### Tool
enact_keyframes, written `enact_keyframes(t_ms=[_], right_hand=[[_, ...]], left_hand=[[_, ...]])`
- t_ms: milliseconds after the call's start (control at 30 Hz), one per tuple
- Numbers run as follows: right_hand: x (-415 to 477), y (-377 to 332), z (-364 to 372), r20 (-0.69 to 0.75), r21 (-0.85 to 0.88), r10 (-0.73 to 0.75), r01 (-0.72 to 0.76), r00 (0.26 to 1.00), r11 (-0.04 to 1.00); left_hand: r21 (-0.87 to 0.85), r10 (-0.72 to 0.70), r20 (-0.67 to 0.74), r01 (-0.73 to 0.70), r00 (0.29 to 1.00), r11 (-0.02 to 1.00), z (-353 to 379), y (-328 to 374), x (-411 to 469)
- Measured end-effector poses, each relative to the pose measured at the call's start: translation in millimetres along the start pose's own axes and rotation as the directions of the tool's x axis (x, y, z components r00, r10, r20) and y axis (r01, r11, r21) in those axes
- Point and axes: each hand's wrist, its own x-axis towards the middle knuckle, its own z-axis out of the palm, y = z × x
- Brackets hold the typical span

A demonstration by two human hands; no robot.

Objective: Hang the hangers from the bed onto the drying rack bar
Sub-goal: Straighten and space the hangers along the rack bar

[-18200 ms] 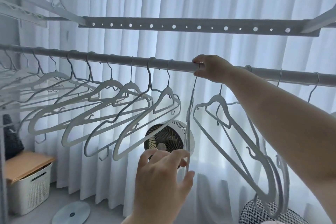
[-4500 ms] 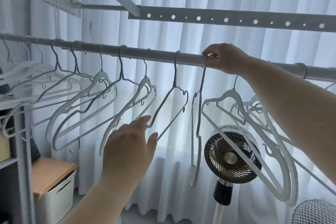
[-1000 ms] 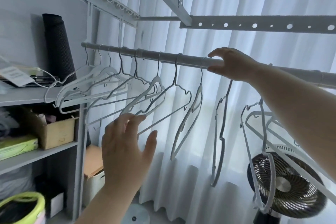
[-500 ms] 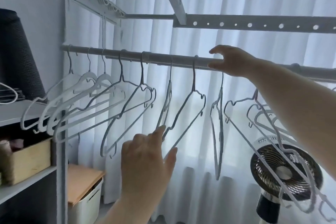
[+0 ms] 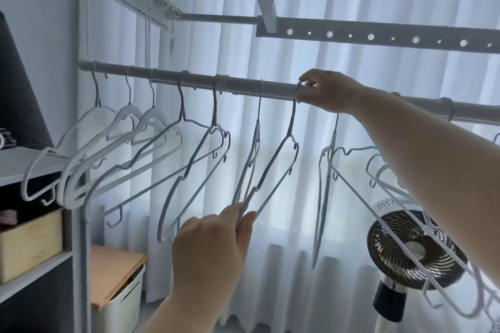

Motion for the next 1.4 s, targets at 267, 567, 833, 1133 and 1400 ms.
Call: enact_keyframes(t_ms=[267, 567, 833, 1133, 1400], right_hand=[[1, 1, 3, 0.019, 0.012, 0.003, -0.003, 1.0, 1.0], [-1, 9, 4, 0.009, 0.021, -0.028, 0.028, 1.0, 0.999], [-1, 16, 5, -0.003, 0.012, -0.052, 0.052, 0.999, 0.999], [-8, 43, -6, -0.002, -0.054, 0.024, -0.024, 1.0, 0.998], [-15, 46, -6, 0.03, -0.091, 0.042, -0.039, 0.999, 0.995]], left_hand=[[-0.034, 0.016, 0.021, -0.015, 1.0, 0.999, -4, 15, -5], [-0.039, 0.043, -0.027, -0.044, 0.999, 0.998, 2, 41, -12], [-0.136, 0.006, 0.04, 0.0, 0.999, 0.991, -1, 41, -13], [-0.288, 0.089, -0.175, -0.138, 0.98, 0.948, -12, 50, -11], [-0.204, 0.194, -0.101, -0.211, 0.976, 0.956, -1, 84, -15]])
